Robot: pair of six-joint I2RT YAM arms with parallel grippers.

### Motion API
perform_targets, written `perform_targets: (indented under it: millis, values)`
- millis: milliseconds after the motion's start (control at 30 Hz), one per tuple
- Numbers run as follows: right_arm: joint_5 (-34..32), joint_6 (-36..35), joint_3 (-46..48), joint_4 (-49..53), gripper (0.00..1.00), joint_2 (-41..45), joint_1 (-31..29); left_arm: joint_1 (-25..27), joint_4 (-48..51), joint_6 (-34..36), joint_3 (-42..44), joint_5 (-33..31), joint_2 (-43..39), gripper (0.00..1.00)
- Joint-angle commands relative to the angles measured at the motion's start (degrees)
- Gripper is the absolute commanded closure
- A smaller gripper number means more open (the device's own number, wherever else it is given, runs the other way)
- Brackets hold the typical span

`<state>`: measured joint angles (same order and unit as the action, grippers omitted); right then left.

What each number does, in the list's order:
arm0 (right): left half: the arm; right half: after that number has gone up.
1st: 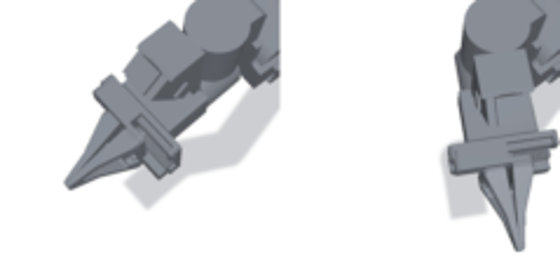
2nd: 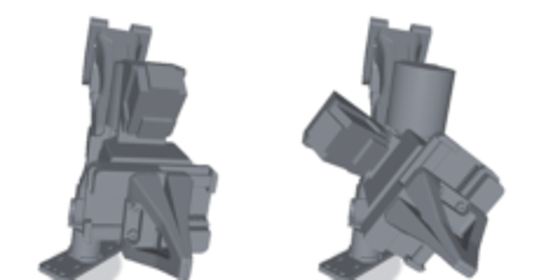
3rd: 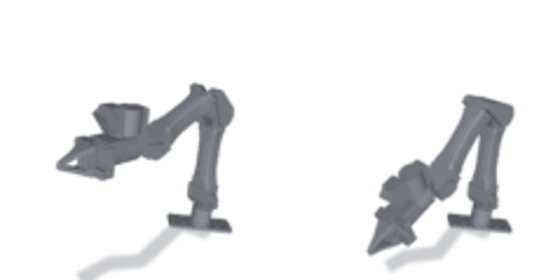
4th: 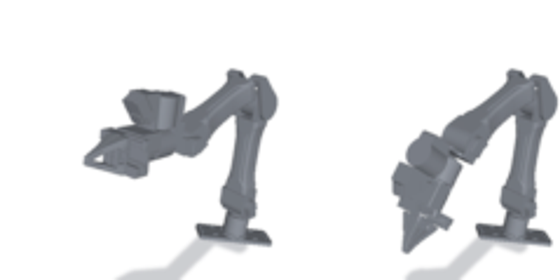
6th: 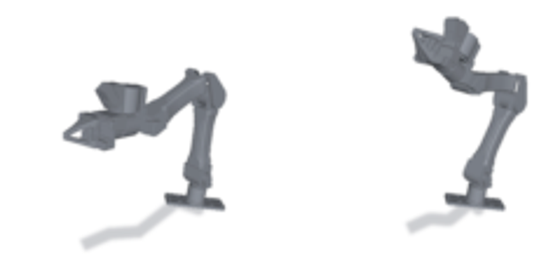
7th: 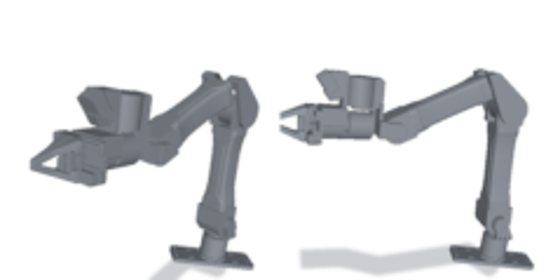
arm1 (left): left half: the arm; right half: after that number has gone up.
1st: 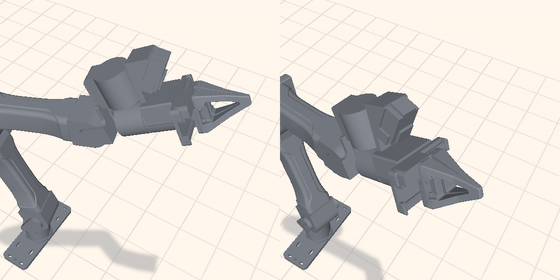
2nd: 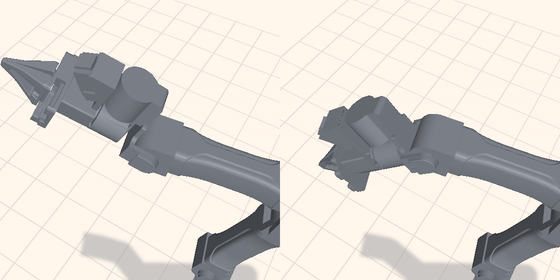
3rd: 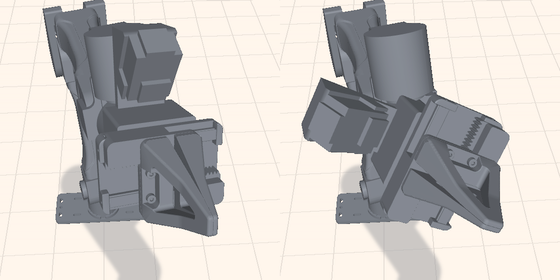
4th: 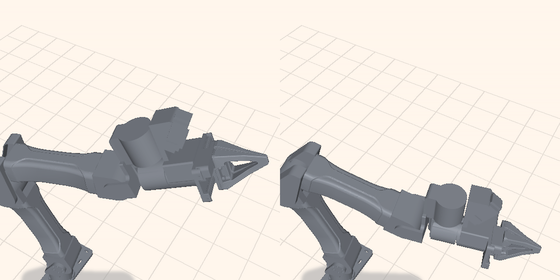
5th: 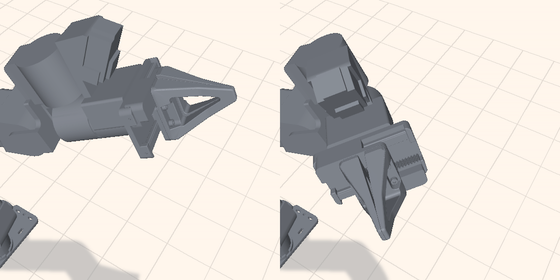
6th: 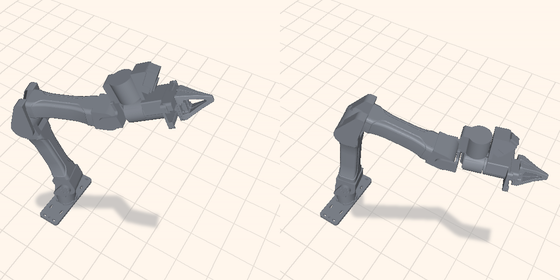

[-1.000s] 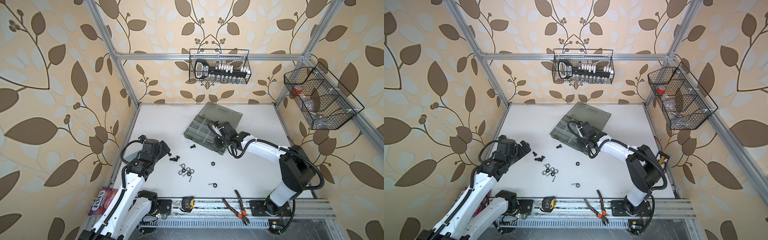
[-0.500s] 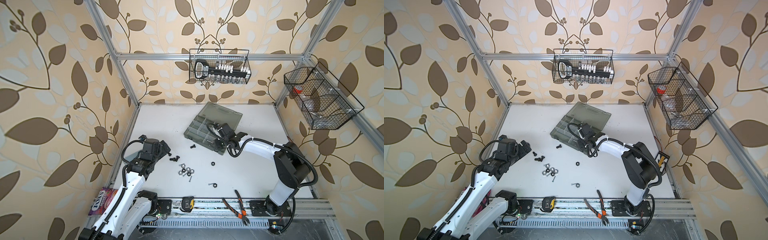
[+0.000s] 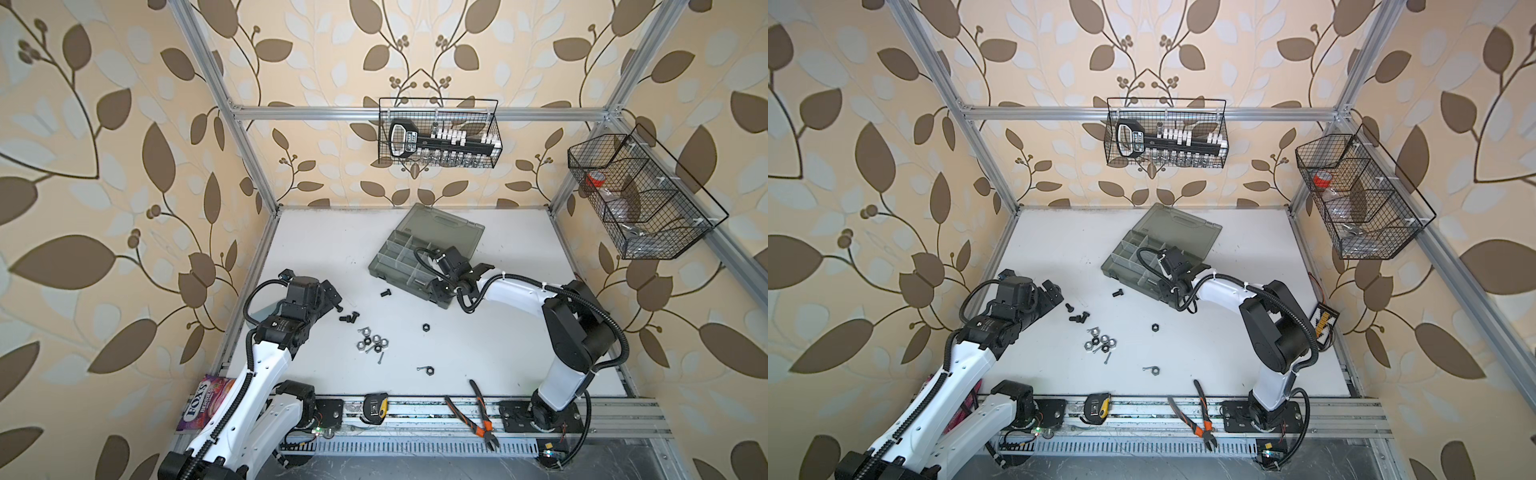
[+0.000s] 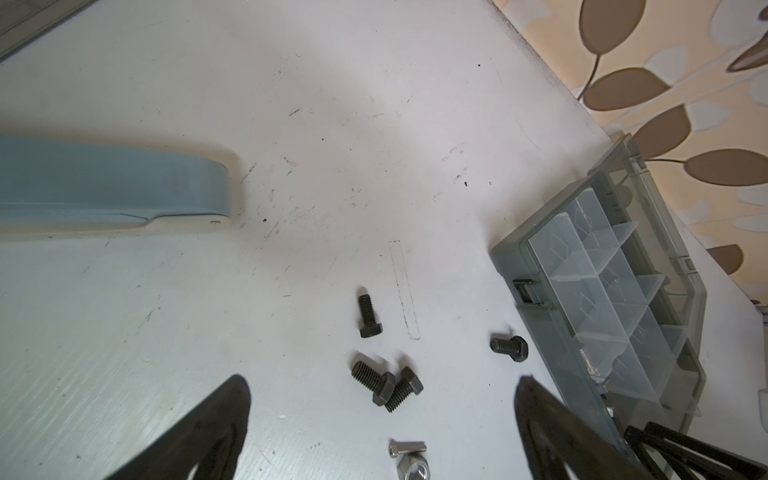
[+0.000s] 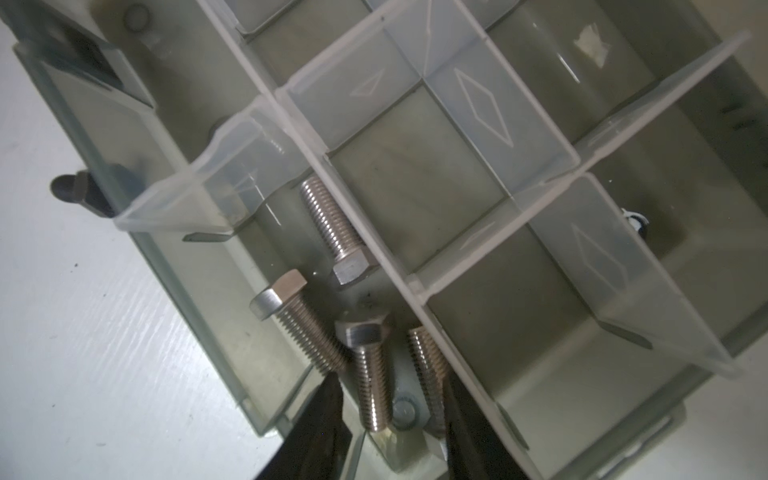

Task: Sort the screws and nuts into containers
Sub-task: 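Open the right gripper to release the bolt into the compartment, then raise the right gripper from the box while moving the left gripper over a black bolt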

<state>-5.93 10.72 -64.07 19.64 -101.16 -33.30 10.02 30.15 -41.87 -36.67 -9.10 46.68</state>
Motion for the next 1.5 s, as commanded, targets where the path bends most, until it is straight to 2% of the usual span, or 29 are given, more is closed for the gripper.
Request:
perform_targets:
  millis: [0, 67, 133, 167, 200, 333, 600, 733, 1000, 1233, 1467]
  values:
    - [-0.8, -0.4, -0.9, 1.1, 0.55, 4.0, 0.2, -0.6, 0.1, 1.2, -2.3, 1.2, 0.9, 0.01]
    - [-0.8, -0.2, -0.7, 1.2, 0.49, 6.2, 0.2, -0.6, 0.0, 1.4, -2.6, 2.5, 2.0, 0.01]
    - [-1.0, 0.0, -0.3, 0.9, 0.35, 8.5, 0.3, -0.6, -0.1, 0.9, -3.0, 3.5, 3.6, 0.03]
    - [-1.2, 0.2, -0.2, 0.7, 0.05, 9.7, 0.3, -0.5, 0.2, 0.5, -3.2, 4.0, 4.7, 0.05]
    - [-1.6, 0.4, 0.1, 0.5, 0.0, 10.9, 0.3, -0.4, 0.6, -0.2, -3.5, 4.2, 6.0, 0.06]
    - [-4.2, 1.6, 1.4, -0.4, 0.0, 15.1, 0.3, -0.1, 1.2, -1.3, -3.9, 4.8, 10.3, 0.16]
    - [-15.9, 7.9, 6.3, -3.4, 0.0, 23.4, 1.2, 0.2, 0.9, -2.6, -4.6, 4.8, 18.3, 0.3]
    - [-12.0, 8.4, 7.5, -4.9, 0.0, 26.3, 2.1, 0.2, -1.2, -3.6, -5.0, 4.9, 22.3, 0.37]
    - [-11.3, 7.5, 7.8, -4.9, 0.0, 27.8, 2.7, 0.3, -2.8, -3.7, -9.0, 5.3, 32.9, 0.48]
    - [-13.4, 7.2, 6.4, -2.1, 0.01, 26.0, 2.9, 0.4, -3.6, -3.7, -10.6, 6.1, 38.7, 0.5]
    - [-11.7, 7.2, 6.0, -1.4, 0.0, 24.7, 2.9, 0.3, -2.8, -3.8, -12.5, 4.7, 42.0, 0.55]
